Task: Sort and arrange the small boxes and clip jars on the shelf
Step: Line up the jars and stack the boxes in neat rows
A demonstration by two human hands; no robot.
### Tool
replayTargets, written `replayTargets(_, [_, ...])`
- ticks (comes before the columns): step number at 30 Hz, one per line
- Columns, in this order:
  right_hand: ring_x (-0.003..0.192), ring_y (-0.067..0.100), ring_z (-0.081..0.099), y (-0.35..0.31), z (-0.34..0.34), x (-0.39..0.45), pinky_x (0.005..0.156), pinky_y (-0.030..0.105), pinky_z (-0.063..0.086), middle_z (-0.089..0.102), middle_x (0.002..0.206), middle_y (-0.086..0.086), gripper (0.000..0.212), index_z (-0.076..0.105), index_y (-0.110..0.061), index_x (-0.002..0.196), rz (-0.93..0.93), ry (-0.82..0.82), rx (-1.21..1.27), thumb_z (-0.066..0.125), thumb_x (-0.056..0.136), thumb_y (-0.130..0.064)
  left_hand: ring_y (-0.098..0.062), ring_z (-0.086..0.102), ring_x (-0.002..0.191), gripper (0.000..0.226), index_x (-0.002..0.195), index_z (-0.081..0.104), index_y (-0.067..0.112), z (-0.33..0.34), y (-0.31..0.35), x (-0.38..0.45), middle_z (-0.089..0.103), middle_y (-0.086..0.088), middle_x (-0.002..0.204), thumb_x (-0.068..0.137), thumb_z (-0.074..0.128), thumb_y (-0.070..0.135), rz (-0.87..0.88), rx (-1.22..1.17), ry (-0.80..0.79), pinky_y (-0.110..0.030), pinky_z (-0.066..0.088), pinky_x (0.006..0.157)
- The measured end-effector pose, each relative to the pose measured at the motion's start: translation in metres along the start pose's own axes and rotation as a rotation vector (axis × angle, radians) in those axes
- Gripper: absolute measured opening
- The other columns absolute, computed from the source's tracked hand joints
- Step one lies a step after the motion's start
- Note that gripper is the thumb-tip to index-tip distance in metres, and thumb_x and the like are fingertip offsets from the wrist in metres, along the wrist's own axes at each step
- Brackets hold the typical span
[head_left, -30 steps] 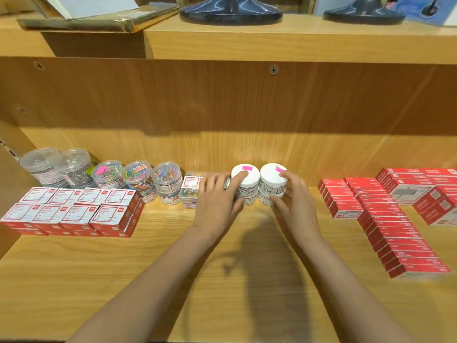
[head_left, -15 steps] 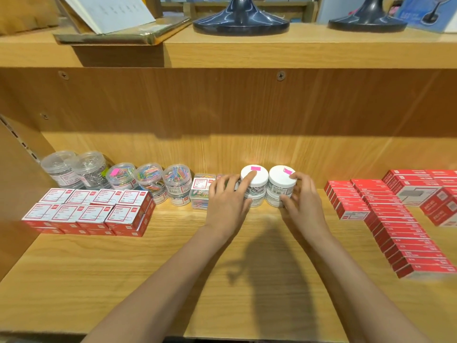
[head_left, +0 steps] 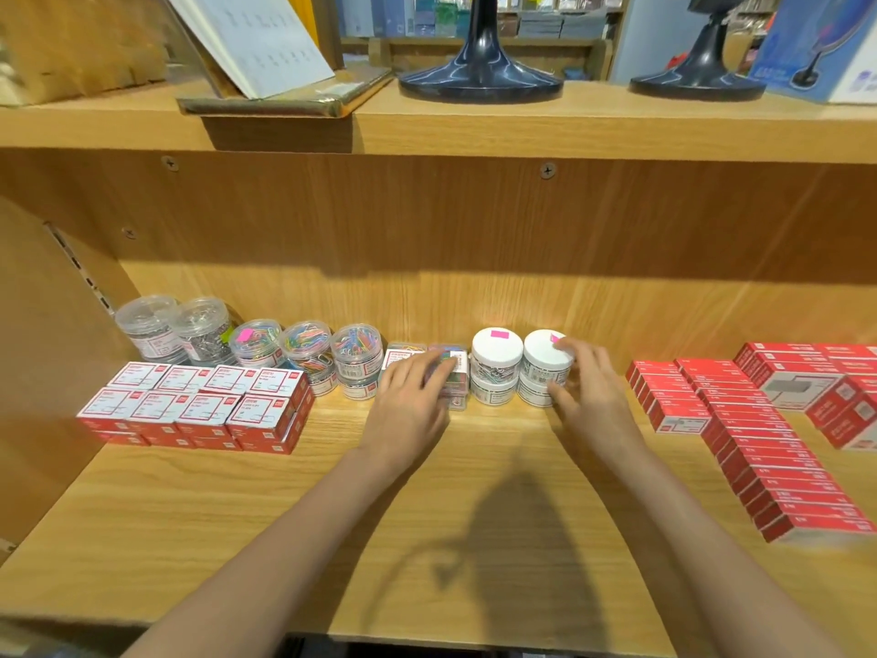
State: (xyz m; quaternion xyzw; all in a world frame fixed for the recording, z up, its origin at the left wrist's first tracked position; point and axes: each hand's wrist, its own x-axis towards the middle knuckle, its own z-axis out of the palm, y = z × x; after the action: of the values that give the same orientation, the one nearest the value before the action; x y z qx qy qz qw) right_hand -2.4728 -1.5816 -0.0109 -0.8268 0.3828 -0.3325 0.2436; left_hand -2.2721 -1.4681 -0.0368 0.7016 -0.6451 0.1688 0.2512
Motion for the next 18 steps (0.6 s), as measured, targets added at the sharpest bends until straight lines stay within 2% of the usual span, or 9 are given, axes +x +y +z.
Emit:
replayTargets(2, [0.105, 0.021, 0.048, -0.004, -0.001, 0.000, 0.096, 0.021, 0.034, 0.040, 0.121, 0.006, 0.049, 0.048, -0.009, 0.123, -0.020, 0.032, -0.081, 0.064, 0.079, 0.002, -0.027, 0.051, 0.107, 0.047, 0.122, 0.052, 0.009, -0.004, -0.003, -0.004, 0.057, -0.011, 0.120, 0.077, 0.043, 0.019, 0.014, 0.001, -0.002, -0.038, 0.035, 0.095])
replayTargets(4, [0.110, 0.029, 0.046, -0.014, -0.001, -0.003, 0.092, 0.010, 0.026, 0.043, 0.121, 0.014, 0.043, 0.051, -0.003, 0.117, -0.124, 0.149, -0.140, 0.064, 0.077, 0.005, -0.026, 0.050, 0.108, 0.045, 0.122, 0.049, 0.011, -0.014, -0.006, -0.011, 0.057, -0.011, 0.118, 0.079, 0.044, 0.020, 0.011, 0.009, 0.014, -0.037, 0.033, 0.096])
replayTargets(5, [0.106, 0.028, 0.048, -0.023, 0.000, -0.006, 0.090, 0.009, 0.028, 0.045, 0.117, 0.014, 0.040, 0.052, -0.002, 0.114, -0.177, 0.197, -0.114, 0.062, 0.077, 0.007, -0.025, 0.049, 0.108, 0.043, 0.121, 0.049, 0.012, -0.021, -0.009, -0.018, 0.057, -0.010, 0.116, 0.080, 0.043, 0.021, -0.004, 0.020, 0.024, -0.037, 0.031, 0.097])
replayTargets(7, [0.098, 0.020, 0.051, -0.044, 0.009, -0.012, 0.087, 0.017, 0.038, 0.047, 0.110, 0.006, 0.034, 0.053, -0.004, 0.111, -0.252, 0.191, -0.009, 0.056, 0.078, 0.006, -0.022, 0.047, 0.108, 0.040, 0.118, 0.052, 0.013, -0.034, -0.019, -0.037, 0.057, -0.008, 0.116, 0.081, 0.043, 0.026, -0.057, 0.043, 0.062, -0.035, 0.028, 0.096])
replayTargets(10, [0.091, 0.012, 0.054, -0.069, 0.044, -0.019, 0.084, 0.016, 0.045, 0.048, 0.106, 0.000, 0.034, 0.051, -0.008, 0.116, -0.277, -0.019, 0.171, 0.052, 0.083, 0.001, -0.022, 0.044, 0.107, 0.040, 0.117, 0.053, 0.015, -0.053, -0.039, -0.072, 0.056, -0.007, 0.118, 0.081, 0.045, 0.031, -0.162, 0.097, 0.122, -0.034, 0.028, 0.092])
replayTargets(14, [0.103, 0.013, 0.057, -0.100, 0.102, -0.022, 0.090, 0.036, 0.050, 0.054, 0.114, -0.001, 0.042, 0.044, -0.013, 0.126, -0.127, -0.395, 0.306, 0.049, 0.086, 0.000, -0.030, 0.045, 0.107, 0.044, 0.114, 0.053, 0.012, -0.071, -0.066, -0.101, 0.052, -0.012, 0.118, 0.077, 0.053, 0.035, -0.369, 0.214, 0.192, -0.043, 0.032, 0.090])
replayTargets(18, [0.118, 0.013, 0.052, -0.138, 0.146, -0.017, 0.097, 0.029, 0.045, 0.048, 0.132, 0.001, 0.046, 0.040, -0.014, 0.132, -0.031, -0.607, 0.394, 0.044, 0.090, 0.003, -0.031, 0.040, 0.111, 0.055, 0.114, 0.049, 0.016, -0.075, -0.082, -0.108, 0.050, -0.013, 0.121, 0.068, 0.072, 0.036, -0.476, 0.263, 0.073, -0.048, 0.032, 0.093])
